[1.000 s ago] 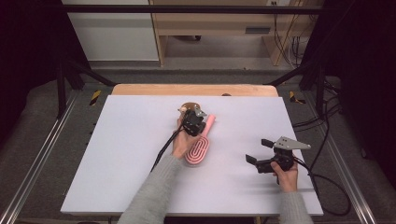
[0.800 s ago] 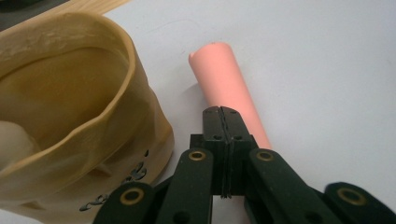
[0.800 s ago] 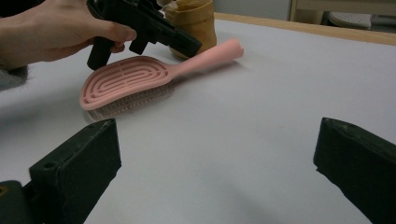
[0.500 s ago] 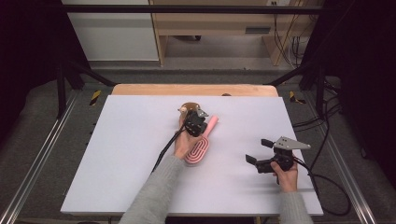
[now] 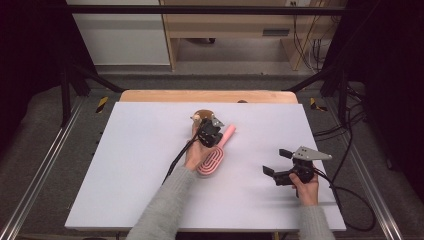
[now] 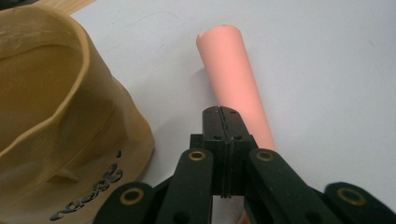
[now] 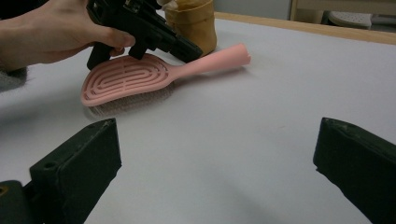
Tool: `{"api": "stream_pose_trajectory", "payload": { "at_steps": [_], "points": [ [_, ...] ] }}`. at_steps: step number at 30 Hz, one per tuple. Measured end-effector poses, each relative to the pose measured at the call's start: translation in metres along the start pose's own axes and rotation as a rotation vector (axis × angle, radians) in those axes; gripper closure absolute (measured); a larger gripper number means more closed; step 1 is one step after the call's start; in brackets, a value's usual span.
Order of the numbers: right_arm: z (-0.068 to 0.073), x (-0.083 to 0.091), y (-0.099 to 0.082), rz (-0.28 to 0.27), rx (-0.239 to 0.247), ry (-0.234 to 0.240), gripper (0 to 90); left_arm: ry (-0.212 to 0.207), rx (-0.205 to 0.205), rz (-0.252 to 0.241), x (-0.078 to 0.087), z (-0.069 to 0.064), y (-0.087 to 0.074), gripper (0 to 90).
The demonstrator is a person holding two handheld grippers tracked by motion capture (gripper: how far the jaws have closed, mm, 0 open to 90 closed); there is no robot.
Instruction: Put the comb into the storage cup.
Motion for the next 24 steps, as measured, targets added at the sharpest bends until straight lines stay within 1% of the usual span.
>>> {"api": "stream_pose_trajectory", "payload": {
  "at_steps": [1, 2, 8, 9, 11, 14, 16, 20, 23, 24],
  "points": [
    [0.0, 0.0, 0.0, 0.0, 0.0, 0.0, 1.2, 0.0, 0.0, 0.0, 0.0, 0.0, 0.0, 89.4],
    [0.0, 0.0, 0.0, 0.0, -0.001, 0.0, 1.2, -0.01, -0.008, -0.002, 0.0, -0.001, 0.0, 89.4],
    [0.0, 0.0, 0.0, 0.001, 0.001, 0.0, 1.2, -0.022, -0.022, 0.0, 0.0, -0.001, -0.001, 89.4],
    [0.0, 0.0, 0.0, 0.001, 0.0, 0.001, 1.2, -0.022, -0.027, 0.002, 0.001, 0.0, -0.001, 89.4],
    [0.0, 0.0, 0.0, 0.003, -0.002, 0.0, 1.2, -0.019, -0.023, -0.001, 0.003, 0.0, 0.0, 89.1],
    [0.0, -0.001, 0.0, 0.004, -0.003, 0.0, 1.2, -0.015, -0.022, -0.015, 0.009, 0.0, 0.002, 88.6],
    [0.0, -0.001, 0.0, 0.003, -0.004, 0.0, 1.2, -0.01, -0.031, -0.027, 0.016, 0.001, 0.004, 88.3],
    [0.0, -0.001, 0.0, 0.0, -0.004, -0.001, 1.1, -0.005, -0.029, -0.065, 0.034, 0.002, 0.009, 87.0],
    [0.0, -0.001, 0.0, -0.005, -0.007, 0.001, 1.0, 0.001, -0.018, -0.107, 0.05, 0.003, 0.01, 84.1],
    [0.0, 0.0, 0.001, -0.008, -0.012, -0.001, 1.1, 0.008, -0.01, -0.139, 0.062, 0.005, 0.009, 80.2]
  ]
}}
Point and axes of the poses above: each handheld gripper's, and its own axes: x roughly backward along the jaws, y roughly out of its top, z roughly to its left, the point moved 4 cm from there along -x, roughly forward along the jaws, and after that the axes turned 14 degrees about -x, right-handed, at the moved point
